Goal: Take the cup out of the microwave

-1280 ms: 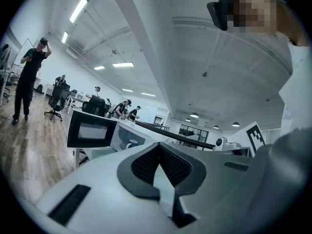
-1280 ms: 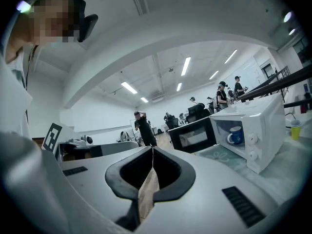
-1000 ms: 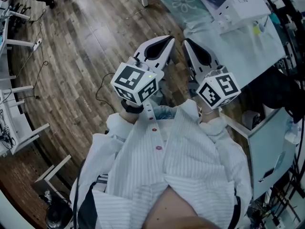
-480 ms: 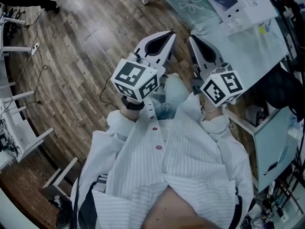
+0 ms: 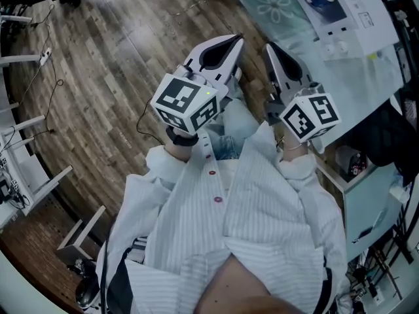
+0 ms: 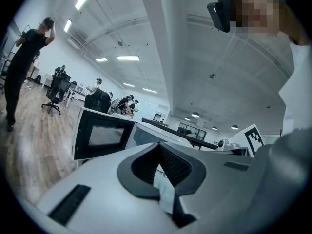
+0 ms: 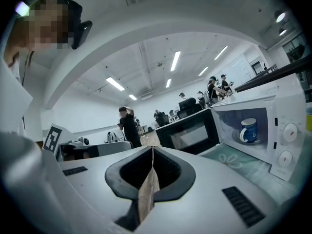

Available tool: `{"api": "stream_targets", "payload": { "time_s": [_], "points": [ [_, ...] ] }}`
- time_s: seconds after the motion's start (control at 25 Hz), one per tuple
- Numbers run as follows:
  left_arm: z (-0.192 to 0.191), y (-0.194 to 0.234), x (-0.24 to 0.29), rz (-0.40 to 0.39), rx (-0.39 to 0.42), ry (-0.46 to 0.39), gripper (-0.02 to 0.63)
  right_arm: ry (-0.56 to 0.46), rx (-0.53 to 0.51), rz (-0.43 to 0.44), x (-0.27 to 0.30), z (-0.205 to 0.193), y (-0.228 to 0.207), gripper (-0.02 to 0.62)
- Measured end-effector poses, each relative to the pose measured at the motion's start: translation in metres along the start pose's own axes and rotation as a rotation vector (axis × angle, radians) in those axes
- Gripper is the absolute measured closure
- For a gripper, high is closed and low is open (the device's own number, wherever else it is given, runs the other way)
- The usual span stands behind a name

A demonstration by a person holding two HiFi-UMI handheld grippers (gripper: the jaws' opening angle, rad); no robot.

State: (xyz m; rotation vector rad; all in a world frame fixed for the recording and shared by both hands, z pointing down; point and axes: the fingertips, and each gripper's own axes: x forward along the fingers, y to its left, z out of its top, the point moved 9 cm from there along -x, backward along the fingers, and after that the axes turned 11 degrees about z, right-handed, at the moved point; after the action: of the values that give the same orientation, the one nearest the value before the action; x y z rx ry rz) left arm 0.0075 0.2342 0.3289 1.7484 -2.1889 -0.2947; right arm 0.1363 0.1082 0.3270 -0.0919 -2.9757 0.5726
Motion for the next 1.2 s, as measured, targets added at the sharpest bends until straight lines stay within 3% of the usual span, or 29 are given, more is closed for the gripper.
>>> {"api": "stream_targets", "payload": {
  "time_s": [0.48, 0.84, 1.2],
  "points": [
    [0.038, 0.040, 0.112, -0.055, 0.022, 0.009, 0.598, -0.026, 0.025, -0.038, 0.059, 0.043, -0.088, 0.560],
    [0.067, 0.040, 0.200, -0.148, 0.052, 0.013, 0.598, -0.077, 0.001, -0.111, 0.074, 0.089, -0.152, 0.560],
    [0.072, 0.033, 0.247, -0.242, 0.068, 0.036, 0.598, -0.117, -0.004, -0.192, 0.071, 0.102, -0.181, 0.560]
  ]
}}
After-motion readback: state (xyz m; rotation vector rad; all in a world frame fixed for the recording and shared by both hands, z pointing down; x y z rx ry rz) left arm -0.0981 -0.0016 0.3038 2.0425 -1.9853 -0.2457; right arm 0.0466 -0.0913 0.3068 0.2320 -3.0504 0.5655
